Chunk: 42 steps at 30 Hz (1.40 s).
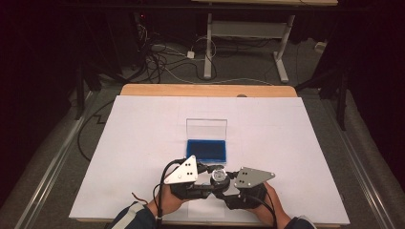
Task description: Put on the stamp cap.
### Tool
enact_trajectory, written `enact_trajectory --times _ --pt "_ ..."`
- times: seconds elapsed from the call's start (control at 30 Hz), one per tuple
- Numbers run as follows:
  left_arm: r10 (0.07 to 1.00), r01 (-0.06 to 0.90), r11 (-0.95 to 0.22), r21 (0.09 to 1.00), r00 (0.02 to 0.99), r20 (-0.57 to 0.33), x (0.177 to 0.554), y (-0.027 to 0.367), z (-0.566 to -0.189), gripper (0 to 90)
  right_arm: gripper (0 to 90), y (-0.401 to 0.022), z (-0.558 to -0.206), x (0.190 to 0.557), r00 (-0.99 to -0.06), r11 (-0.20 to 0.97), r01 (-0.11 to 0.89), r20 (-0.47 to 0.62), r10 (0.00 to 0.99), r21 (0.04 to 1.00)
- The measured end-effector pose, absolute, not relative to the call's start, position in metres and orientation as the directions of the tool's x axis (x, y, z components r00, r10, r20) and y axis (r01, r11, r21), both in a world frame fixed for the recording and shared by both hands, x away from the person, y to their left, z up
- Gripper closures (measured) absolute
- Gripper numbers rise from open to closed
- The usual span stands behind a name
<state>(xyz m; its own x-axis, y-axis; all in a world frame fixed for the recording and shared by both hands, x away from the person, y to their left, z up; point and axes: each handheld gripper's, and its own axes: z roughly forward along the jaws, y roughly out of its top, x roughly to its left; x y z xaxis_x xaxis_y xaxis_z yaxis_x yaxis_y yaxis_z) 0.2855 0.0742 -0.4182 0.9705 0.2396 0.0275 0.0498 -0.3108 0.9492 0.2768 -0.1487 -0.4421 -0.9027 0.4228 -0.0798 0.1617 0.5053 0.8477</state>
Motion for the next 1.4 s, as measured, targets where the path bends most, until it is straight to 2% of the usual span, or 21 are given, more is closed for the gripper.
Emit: enact_trajectory --times 0.47,0.77,1.4 --pt "0.232 0.076 -0.296 0.952 0.973 -0.005 0.2885 0.0760 -0.4203 54.2 38.9 -0.1501 -0.4439 0.2760 -0.899 0.501 0.149 -0.093 0.427 0.852" --pt "0.231 0.052 -0.316 0.947 0.973 0.023 0.2856 0.0717 -0.4214 54.2 38.9 -0.1491 -0.4448 0.2762 -0.904 0.512 0.159 -0.084 0.419 0.844" --pt "0.253 0.059 -0.322 0.945 0.967 0.025 0.2876 0.0721 -0.4207 54.1 37.9 -0.1494 -0.4493 0.2788 -0.896 0.484 0.171 -0.069 0.439 0.858"
